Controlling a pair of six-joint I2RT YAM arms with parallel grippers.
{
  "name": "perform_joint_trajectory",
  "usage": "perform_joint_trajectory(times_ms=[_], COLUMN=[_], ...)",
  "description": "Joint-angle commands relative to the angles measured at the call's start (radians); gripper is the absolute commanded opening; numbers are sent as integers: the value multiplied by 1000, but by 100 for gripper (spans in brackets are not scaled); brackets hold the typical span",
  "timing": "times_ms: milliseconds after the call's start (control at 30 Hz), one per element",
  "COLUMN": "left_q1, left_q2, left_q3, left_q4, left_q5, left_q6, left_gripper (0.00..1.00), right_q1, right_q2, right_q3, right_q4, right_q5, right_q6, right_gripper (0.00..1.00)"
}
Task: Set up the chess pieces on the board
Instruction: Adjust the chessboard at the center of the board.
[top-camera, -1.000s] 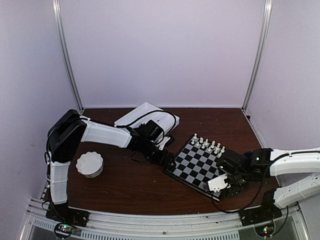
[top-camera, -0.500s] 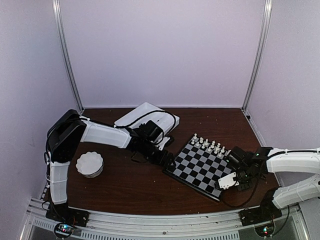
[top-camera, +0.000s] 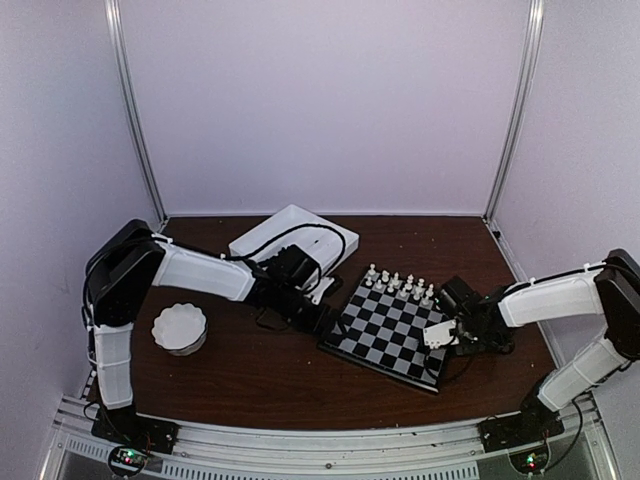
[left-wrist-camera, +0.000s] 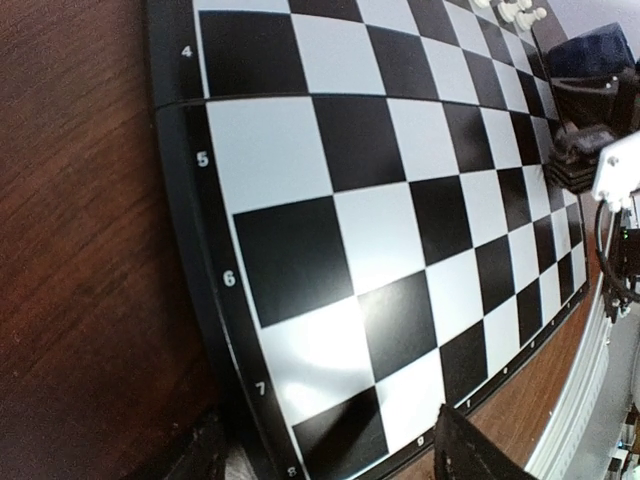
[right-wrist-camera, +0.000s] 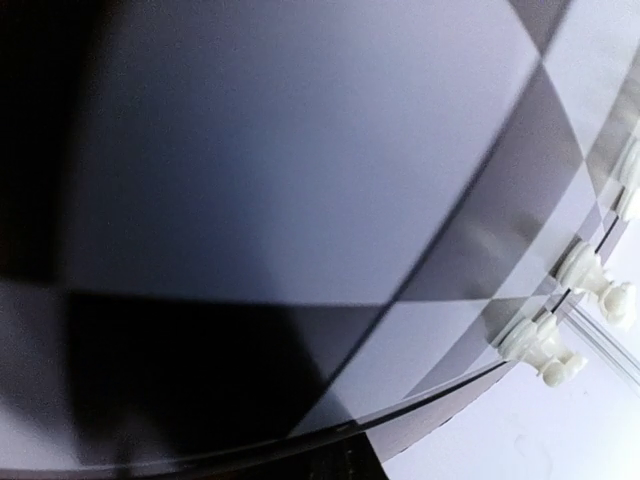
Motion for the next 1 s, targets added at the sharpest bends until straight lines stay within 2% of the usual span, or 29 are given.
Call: perform_joint_trajectory(times_ms=[0,267,467,667,800,967], left_q1=[-23,-68,-110,-115,-115,-97], left_q2=[-25,38,56,18,-29,-175], left_q3=[-42,17,46,12,-12,-19], left_q4=[3,42,44,11,-32,-150], left_q5=[28,46,56,29,18,-92], left_q6=[-28,-57,-67,-50,-26,57], left_gripper=[70,70,70,70,70,70], right_q1=[-47,-142,-154,-162,-162,-143], right_q2=[125,213,196,121,7,-199], right_q3=[25,123,140,118,105,191], right_q4=[116,158,135,73,-26,-318], right_q5=[-50,-68,-99,-119,-135,-328], right_q6=[-53,-92,-81,-86,-77,-11], right_gripper=[5,6,6,7,10,19])
